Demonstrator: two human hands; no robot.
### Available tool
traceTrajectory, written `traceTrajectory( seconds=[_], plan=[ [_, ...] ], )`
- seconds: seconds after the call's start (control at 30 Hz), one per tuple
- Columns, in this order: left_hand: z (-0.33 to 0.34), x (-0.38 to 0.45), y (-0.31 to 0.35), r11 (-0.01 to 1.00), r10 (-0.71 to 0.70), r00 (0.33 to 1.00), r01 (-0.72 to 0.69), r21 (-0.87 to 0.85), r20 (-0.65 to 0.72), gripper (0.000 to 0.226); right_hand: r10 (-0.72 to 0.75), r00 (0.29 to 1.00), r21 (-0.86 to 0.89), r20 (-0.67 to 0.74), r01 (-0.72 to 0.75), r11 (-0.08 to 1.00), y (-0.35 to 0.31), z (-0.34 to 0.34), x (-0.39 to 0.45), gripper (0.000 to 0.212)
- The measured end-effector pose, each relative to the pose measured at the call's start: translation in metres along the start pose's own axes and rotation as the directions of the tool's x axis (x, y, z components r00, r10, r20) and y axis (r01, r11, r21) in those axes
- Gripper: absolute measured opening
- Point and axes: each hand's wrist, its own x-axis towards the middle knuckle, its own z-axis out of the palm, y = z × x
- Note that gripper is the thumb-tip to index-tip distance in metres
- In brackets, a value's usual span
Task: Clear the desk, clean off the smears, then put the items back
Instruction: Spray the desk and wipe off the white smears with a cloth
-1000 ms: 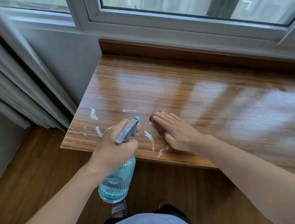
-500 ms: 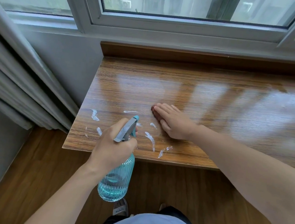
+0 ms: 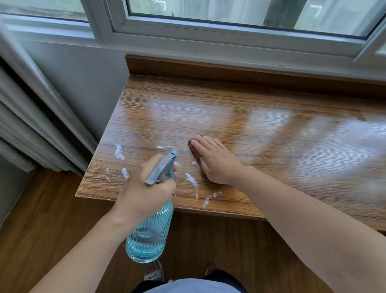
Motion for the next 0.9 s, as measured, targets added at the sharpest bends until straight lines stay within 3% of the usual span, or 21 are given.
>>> traceTrajectory(
  seconds=[0.2, 0.3, 0.6, 0.77, 0.9],
  plan=[
    [-0.002, 0.001, -0.003, 1.000, 0.011, 1.000, -0.011, -0.005, 0.004, 0.025, -0.209, 0.972, 0.008, 0.107, 0.209, 0.978, 0.019, 0.004, -0.071, 0.058],
    [-0.004, 0.001, -0.007, 1.000, 0.019, 1.000, -0.019, 0.005, -0.006, 0.022, -0.198, 0.969, -0.039, 0.150, 0.206, 0.978, 0.025, 0.001, -0.073, 0.058],
    [-0.001, 0.004, -0.005, 0.999, 0.038, 0.999, -0.038, 0.011, 0.009, 0.025, -0.072, 0.994, -0.054, 0.082, 0.077, 0.996, -0.009, -0.005, -0.008, 0.061],
    [0.002, 0.006, -0.005, 0.998, 0.052, 0.999, -0.052, 0.020, 0.008, 0.029, -0.206, 0.970, 0.011, 0.130, 0.207, 0.978, 0.006, 0.001, -0.056, 0.060],
    [0.001, 0.004, -0.005, 0.998, 0.053, 0.999, -0.053, 0.016, 0.004, 0.027, -0.204, 0.968, -0.080, 0.144, 0.217, 0.973, 0.019, -0.001, -0.055, 0.062]
  ],
)
